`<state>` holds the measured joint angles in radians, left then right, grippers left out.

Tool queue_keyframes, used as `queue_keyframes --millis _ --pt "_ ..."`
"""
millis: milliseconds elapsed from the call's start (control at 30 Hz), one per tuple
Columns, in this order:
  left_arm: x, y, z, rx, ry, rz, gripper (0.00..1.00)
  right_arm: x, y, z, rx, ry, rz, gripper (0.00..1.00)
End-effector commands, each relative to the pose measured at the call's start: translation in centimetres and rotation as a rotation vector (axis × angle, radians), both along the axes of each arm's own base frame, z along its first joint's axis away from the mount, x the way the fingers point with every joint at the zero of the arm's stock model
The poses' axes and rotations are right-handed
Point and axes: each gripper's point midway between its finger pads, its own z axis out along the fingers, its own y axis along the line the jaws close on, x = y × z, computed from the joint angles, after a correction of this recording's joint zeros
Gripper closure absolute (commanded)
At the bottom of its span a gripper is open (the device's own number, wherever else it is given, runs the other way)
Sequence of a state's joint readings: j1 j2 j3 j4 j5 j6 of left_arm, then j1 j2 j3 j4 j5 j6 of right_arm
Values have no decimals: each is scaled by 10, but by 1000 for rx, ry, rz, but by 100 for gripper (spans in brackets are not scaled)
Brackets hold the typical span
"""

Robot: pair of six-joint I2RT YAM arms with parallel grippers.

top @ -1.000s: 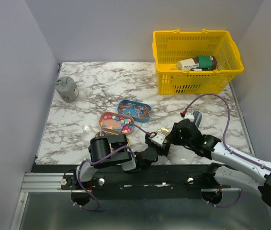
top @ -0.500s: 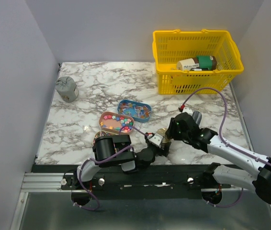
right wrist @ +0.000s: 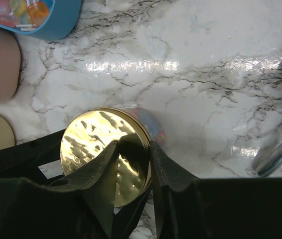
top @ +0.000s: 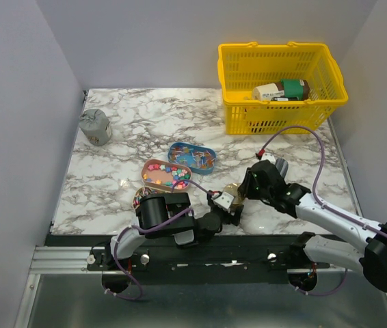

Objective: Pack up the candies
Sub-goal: Screw the bottle lid onto the packing bottle.

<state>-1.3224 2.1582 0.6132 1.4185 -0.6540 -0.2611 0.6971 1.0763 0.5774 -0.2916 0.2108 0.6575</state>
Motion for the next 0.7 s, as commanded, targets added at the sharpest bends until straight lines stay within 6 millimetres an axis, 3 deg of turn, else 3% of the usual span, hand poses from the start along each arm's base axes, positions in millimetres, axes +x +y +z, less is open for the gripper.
queue_keyframes --millis 0,100,200,433,667 --pt "-3 9 -31 96 40 9 12 -12 -6 -17 -11 46 12 64" --pt "-1 8 -31 100 40 19 27 -18 -8 -22 -9 59 19 69" --pt "1 8 -34 126 43 33 35 -28 -11 -30 -2 84 30 70" --pt "6 16 -42 160 58 74 37 -54 -20 -47 22 146 34 78" --pt "13 21 -50 183 83 97 37 -74 -16 -38 115 162 76 93"
